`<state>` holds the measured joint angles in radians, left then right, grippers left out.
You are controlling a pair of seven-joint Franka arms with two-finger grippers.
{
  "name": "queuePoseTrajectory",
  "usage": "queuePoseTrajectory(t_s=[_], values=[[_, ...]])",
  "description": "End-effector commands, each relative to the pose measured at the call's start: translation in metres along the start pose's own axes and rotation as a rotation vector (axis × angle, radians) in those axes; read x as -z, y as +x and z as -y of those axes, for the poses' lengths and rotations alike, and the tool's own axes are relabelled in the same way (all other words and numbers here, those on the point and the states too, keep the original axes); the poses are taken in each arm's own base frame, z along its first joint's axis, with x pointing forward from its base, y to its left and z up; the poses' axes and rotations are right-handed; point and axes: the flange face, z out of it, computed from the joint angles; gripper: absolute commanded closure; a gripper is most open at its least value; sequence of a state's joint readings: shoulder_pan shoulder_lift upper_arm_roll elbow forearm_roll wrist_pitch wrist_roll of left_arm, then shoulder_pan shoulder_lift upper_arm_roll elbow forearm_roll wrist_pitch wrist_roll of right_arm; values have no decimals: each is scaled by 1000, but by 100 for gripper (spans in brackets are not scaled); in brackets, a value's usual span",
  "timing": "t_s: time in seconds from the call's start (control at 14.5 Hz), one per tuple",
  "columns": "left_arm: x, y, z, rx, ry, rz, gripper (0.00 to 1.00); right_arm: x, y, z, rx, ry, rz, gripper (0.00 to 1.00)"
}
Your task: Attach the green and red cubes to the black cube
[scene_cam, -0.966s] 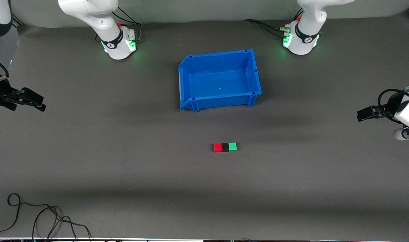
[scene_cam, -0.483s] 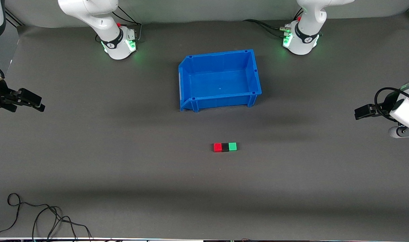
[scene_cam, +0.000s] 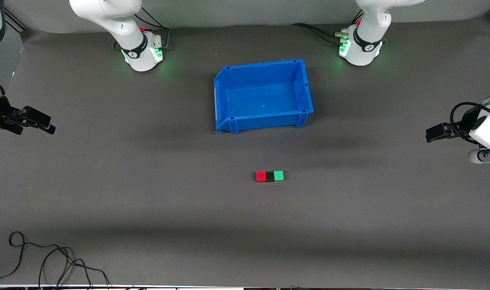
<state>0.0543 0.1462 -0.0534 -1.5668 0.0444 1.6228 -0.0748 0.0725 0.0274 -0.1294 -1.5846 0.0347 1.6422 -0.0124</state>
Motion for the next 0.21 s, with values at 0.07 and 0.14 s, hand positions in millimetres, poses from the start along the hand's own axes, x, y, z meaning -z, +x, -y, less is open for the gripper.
queuePoseTrajectory(t_s=[0.07,0.14], values=[[2,-6,-1,-3,-11,-3,0,2,-1,3,-13,14,6,0],[0,-5,-2,-5,-11,0,0,2,-1,3,-13,14,6,0]])
